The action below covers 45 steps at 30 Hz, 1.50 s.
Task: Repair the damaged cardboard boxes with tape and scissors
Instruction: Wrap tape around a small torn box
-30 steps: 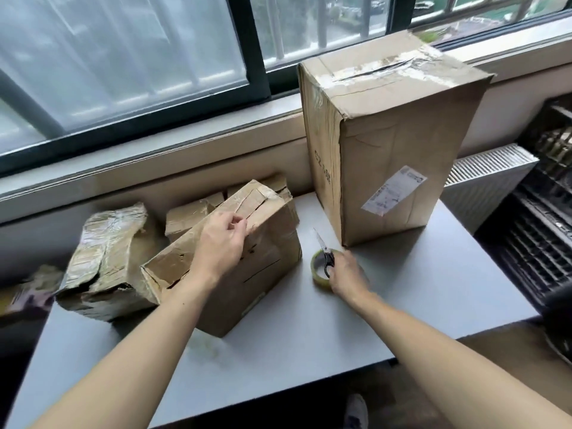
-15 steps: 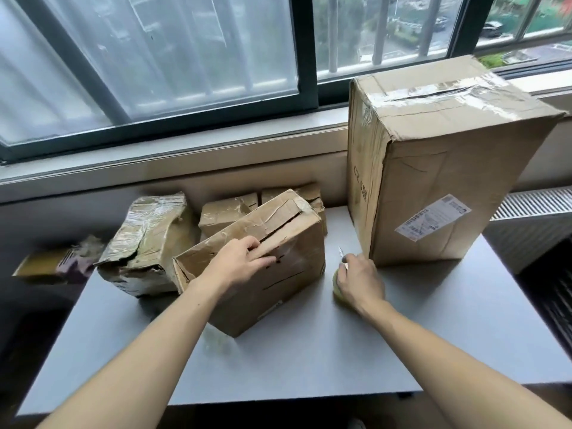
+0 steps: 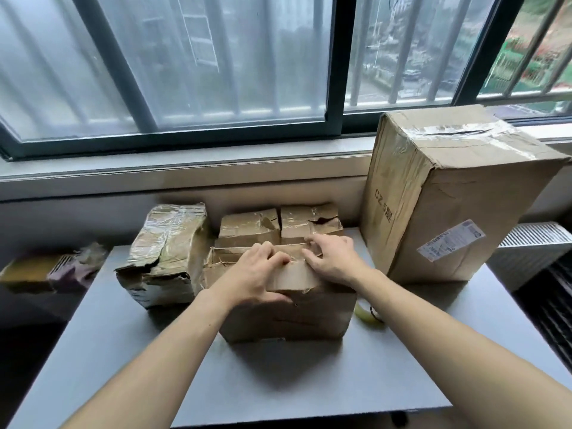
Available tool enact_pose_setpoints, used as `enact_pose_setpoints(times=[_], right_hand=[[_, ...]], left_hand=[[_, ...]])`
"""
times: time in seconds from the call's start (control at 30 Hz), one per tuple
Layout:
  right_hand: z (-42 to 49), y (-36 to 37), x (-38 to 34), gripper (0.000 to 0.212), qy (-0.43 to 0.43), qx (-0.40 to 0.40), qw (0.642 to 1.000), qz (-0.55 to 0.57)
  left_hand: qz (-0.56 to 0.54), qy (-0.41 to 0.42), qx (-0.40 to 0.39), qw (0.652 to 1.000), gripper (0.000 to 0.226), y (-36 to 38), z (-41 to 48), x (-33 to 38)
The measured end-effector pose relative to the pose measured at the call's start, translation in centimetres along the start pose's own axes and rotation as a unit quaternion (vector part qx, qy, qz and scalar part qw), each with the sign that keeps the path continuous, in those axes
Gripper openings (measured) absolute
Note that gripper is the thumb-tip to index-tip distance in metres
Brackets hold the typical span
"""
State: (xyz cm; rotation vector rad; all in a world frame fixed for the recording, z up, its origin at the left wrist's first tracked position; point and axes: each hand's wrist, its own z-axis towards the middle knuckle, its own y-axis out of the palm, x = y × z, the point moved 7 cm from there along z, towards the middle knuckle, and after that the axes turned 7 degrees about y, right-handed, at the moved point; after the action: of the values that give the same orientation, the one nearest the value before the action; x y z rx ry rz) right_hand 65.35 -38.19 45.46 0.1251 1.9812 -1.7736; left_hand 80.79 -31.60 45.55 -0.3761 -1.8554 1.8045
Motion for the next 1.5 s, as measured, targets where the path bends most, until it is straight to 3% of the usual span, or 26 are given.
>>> enact_pose_setpoints(times=[0.13,0.23,0.3,0.5,0.63,0.73,0.83,0.93,1.0,1.13,1.33,1.43,1.5], right_hand=[[-0.4,0.6,-0.8,0.033,0.019,-0.036,0.999,-0.021],[-0.7,0.6,-1.7,0.039,-0.014,-0.141,0.985,0.095],[-0.8,0.3,-2.9,0.048,-0.054,-0.189,0.975,0.105],[0.2,1.9,-3.5,0.095,-0.101,-0.241,0.959,-0.111],[0.0,1.8,-3.7,0.104,-0.133,-0.205,0.941,-0.234],[0.5,1.6,-4.2,0.091,-0.149,-0.176,0.957,-0.176],[0.8,0.6,-4.6,0.059,-0.201,-0.149,0.968,-0.027],[0.9,-1.6,-3.6,0.03,-0.172,-0.059,0.981,0.063],[1.0,-2.7,-2.5,0.026,-0.123,-0.04,0.987,0.091],[1.2,-3.1,-2.8,0.024,-0.129,-0.053,0.987,0.077],[1.0,-2.9,-3.1,0.021,-0.157,-0.044,0.986,0.022],[0.0,-2.5,-3.5,0.02,-0.18,-0.051,0.982,0.012],[-0.7,-1.7,-3.5,0.028,-0.2,-0.069,0.977,-0.003]], left_hand=[[0.014,0.046,0.027,0.998,0.076,0.0,0.0,-0.8],[0.025,0.083,0.02,0.996,0.076,0.1,-0.2,-0.6],[0.031,0.113,0.026,0.993,0.08,-0.3,-0.6,-0.4],[0.055,0.137,0.071,0.986,0.081,-0.9,-1.7,-0.3],[0.013,0.096,0.069,0.993,0.074,-1.1,-1.7,-1.1],[-0.005,0.037,0.062,0.997,0.074,-1.2,-1.6,-2.7],[-0.005,-0.004,0.067,0.998,0.087,-1.7,-1.9,-4.0],[-0.026,-0.009,0.116,0.993,0.086,-2.6,-2.6,-4.1],[-0.034,-0.005,0.135,0.99,0.077,-2.9,-2.3,-4.0],[0.001,0.016,0.156,0.988,0.065,-2.6,-1.6,-4.0],[0.041,-0.067,0.033,0.996,0.102,-0.5,-1.1,-4.2],[0.034,-0.08,0.042,0.995,0.116,-0.1,-1.1,-4.1],[0.053,-0.056,0.063,0.995,0.109,-0.3,-1.1,-4.0]])
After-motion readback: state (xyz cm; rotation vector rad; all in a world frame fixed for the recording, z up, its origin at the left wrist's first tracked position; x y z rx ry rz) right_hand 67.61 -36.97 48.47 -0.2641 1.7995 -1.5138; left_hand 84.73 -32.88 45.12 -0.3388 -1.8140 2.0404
